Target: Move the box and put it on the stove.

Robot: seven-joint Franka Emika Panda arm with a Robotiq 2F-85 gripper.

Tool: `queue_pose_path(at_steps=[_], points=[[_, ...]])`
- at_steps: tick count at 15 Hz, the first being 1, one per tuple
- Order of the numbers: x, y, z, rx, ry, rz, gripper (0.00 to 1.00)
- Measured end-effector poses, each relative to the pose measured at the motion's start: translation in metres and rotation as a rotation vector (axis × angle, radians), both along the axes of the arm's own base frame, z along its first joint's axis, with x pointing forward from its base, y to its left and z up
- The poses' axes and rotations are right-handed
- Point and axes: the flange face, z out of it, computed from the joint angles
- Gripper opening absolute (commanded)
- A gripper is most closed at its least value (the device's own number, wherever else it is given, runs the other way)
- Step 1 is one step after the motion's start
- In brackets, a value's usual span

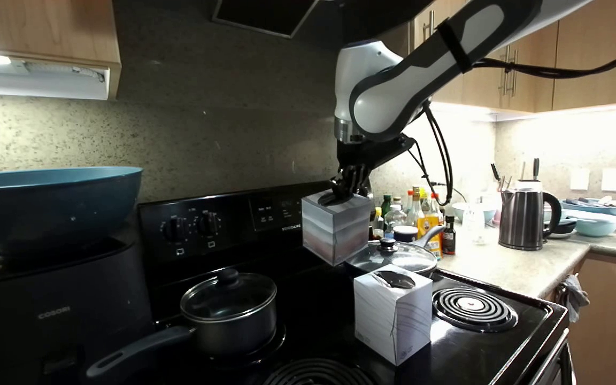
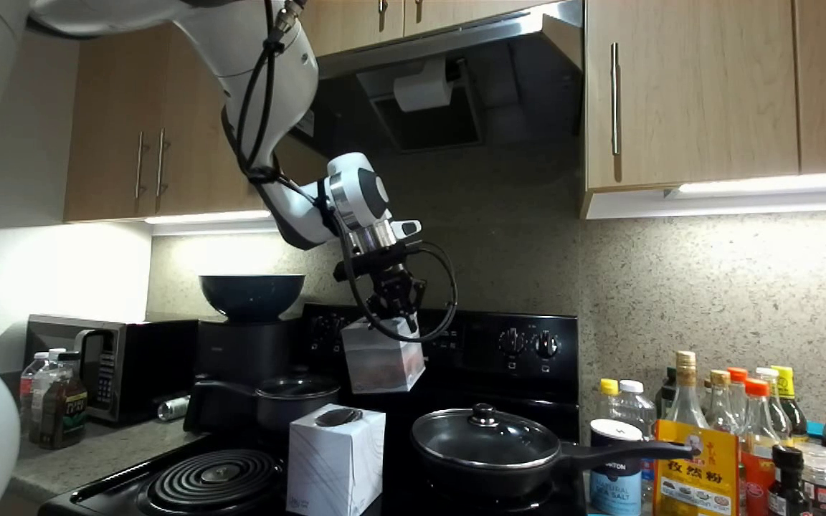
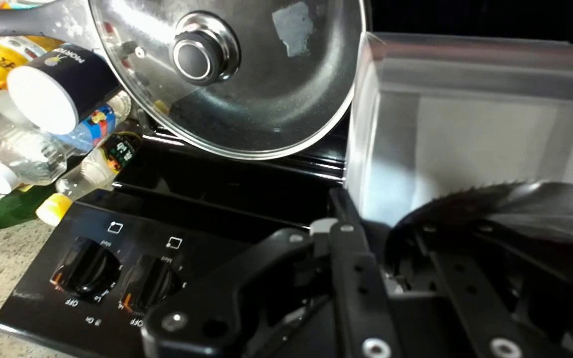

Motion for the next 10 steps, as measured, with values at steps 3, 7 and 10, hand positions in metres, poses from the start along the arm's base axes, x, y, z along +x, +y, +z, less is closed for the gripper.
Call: queue_pose_path(at_steps=[3, 7, 10], points=[[-0.008, 0.008, -0.027, 0.049, 0.062, 0.000, 0.04], [-0.017, 0.013, -0.063, 0.074, 0.139, 0.008, 0.04], [-0.019, 0.013, -0.076, 0.076, 0.166, 0.008, 0.04]])
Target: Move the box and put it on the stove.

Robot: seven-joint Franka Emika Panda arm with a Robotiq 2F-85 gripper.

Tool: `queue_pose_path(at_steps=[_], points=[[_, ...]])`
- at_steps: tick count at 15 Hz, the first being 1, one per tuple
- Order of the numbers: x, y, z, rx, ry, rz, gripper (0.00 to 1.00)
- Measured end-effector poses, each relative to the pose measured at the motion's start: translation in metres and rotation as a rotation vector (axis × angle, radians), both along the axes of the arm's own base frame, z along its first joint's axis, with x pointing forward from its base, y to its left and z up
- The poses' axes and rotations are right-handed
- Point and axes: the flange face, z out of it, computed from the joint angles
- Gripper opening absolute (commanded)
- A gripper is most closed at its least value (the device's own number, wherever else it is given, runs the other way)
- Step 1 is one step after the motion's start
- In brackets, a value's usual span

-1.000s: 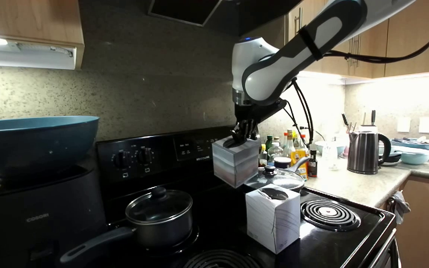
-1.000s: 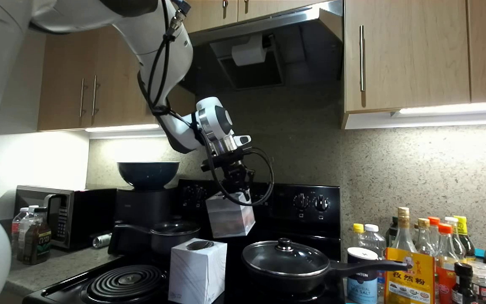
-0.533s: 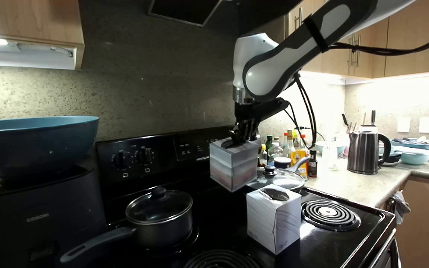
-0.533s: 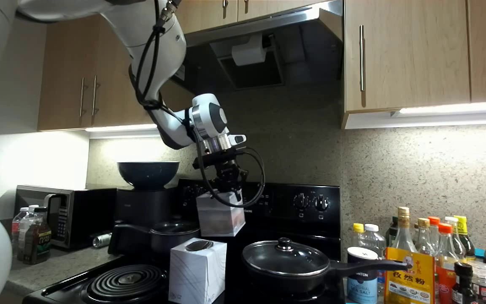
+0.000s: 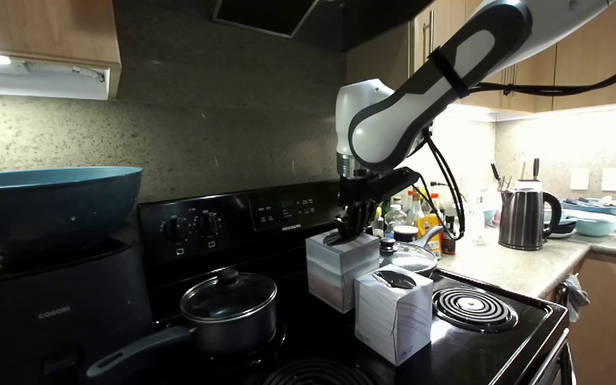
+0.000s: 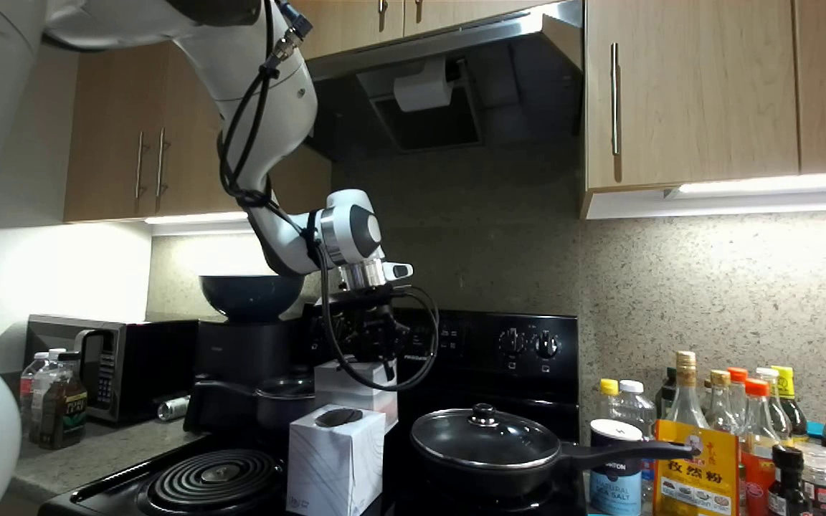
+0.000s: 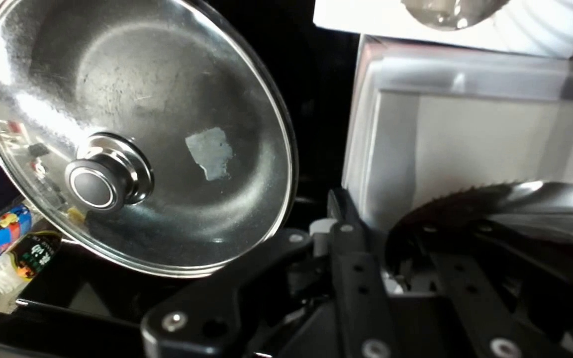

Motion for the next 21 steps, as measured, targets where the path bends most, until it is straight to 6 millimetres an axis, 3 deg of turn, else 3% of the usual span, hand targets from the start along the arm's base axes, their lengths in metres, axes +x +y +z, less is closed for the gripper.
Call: queue_pose_path(at_steps=[9, 10, 11, 15, 21], points=[[0.003, -0.019, -0.031, -0.008, 0.056, -0.033, 0.04], [0.004, -0.021, -0.036, -0.009, 0.064, -0.036, 0.12], [0.004, -0.022, -0.040, -0.010, 0.072, -0.039, 0.32], [0.003, -0.026, -0.052, -0.017, 0.109, -0.048, 0.56], [0.003, -0.031, -0.050, -0.024, 0.125, -0.062, 0.95]])
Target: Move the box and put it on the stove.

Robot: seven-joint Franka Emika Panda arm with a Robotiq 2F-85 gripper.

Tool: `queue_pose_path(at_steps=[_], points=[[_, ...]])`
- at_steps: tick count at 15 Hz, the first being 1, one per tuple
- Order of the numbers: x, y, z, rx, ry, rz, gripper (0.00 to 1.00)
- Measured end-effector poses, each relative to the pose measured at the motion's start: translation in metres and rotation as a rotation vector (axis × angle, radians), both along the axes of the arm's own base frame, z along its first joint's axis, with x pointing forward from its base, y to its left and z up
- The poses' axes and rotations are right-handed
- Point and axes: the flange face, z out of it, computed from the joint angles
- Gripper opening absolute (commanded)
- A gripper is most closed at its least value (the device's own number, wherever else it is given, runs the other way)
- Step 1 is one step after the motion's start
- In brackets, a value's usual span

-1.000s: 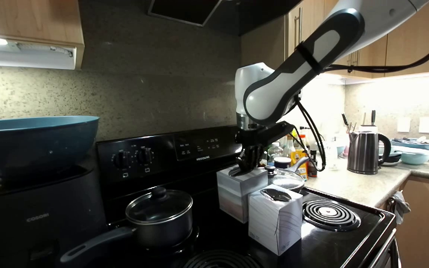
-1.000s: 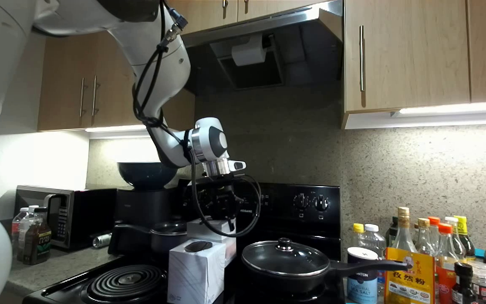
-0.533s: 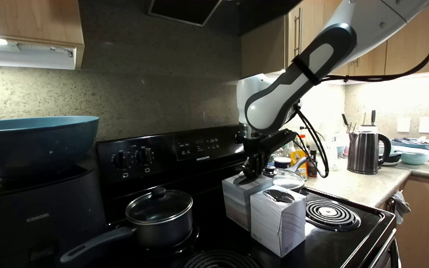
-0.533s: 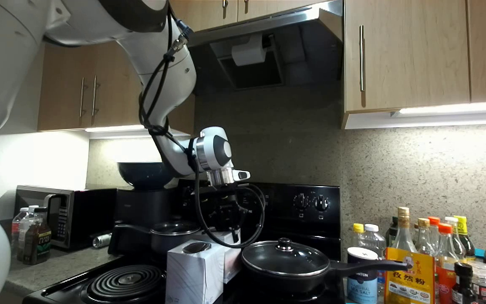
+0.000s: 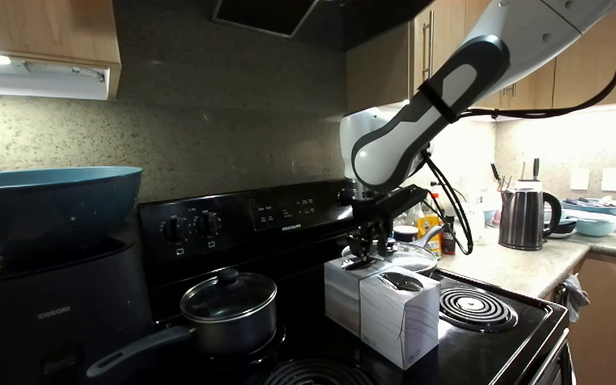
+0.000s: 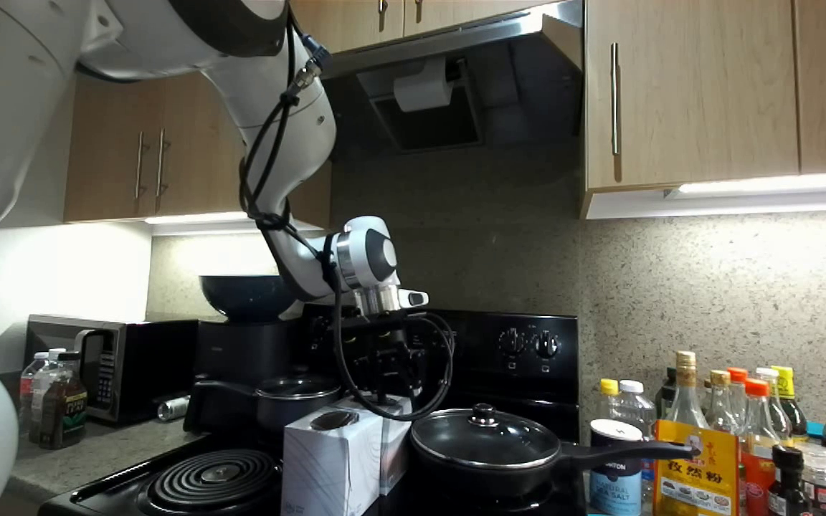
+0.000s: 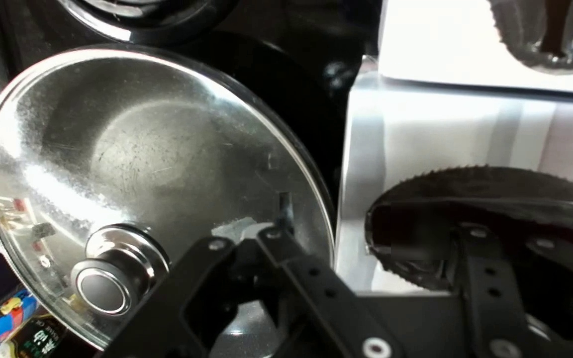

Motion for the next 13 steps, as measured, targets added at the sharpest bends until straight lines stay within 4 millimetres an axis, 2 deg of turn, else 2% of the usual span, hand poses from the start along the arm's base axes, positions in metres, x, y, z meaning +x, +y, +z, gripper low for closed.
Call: queue_pose_path(at_steps=[3, 5, 7, 11, 13], points=[[0.003, 0.000, 0.008, 0.000, -0.015, -0.001, 1.00], [0.004, 0.003, 0.024, 0.002, -0.043, 0.004, 1.00], [0.002, 0.008, 0.051, 0.006, -0.087, 0.012, 1.00], [-0.015, 0.021, 0.119, 0.009, -0.177, 0.031, 1.00], [-0.025, 0.025, 0.141, 0.008, -0.200, 0.036, 1.00]])
